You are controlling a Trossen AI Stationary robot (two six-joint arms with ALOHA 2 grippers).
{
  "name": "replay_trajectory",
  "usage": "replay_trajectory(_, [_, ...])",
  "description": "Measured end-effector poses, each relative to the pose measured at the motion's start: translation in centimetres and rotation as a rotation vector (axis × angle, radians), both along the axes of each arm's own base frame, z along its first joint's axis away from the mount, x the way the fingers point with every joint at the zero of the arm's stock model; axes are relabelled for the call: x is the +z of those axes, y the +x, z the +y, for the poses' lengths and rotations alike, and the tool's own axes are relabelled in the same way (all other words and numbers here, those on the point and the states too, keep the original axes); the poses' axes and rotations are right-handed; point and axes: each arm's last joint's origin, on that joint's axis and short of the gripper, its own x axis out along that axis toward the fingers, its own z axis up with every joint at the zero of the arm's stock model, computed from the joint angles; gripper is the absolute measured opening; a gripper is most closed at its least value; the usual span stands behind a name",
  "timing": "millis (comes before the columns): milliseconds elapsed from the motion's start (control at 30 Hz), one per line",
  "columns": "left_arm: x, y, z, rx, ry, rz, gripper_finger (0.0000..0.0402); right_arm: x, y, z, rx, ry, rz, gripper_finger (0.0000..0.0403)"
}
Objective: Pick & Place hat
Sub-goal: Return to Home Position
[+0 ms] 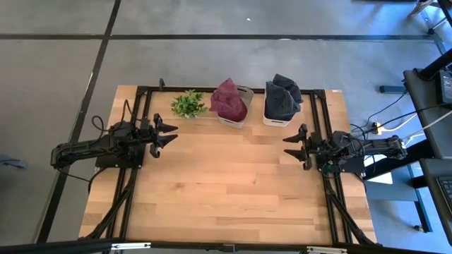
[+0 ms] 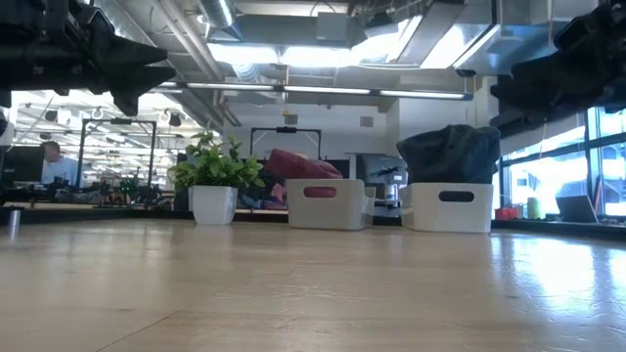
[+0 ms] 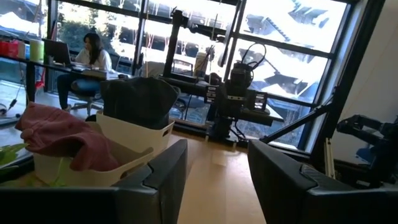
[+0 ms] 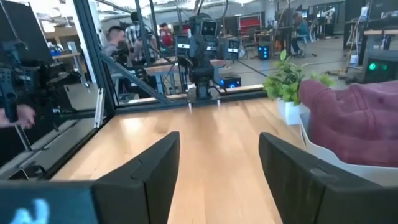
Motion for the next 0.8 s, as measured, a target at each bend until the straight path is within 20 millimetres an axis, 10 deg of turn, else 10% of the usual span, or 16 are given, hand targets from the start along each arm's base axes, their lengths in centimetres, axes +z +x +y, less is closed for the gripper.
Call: replay_trajectory(800, [0.00,0.00,0.00,-0.001,0.000,0.000,0.0164,-0.01,0.01,0.00,0.000,-0.013,0.002,0.0220])
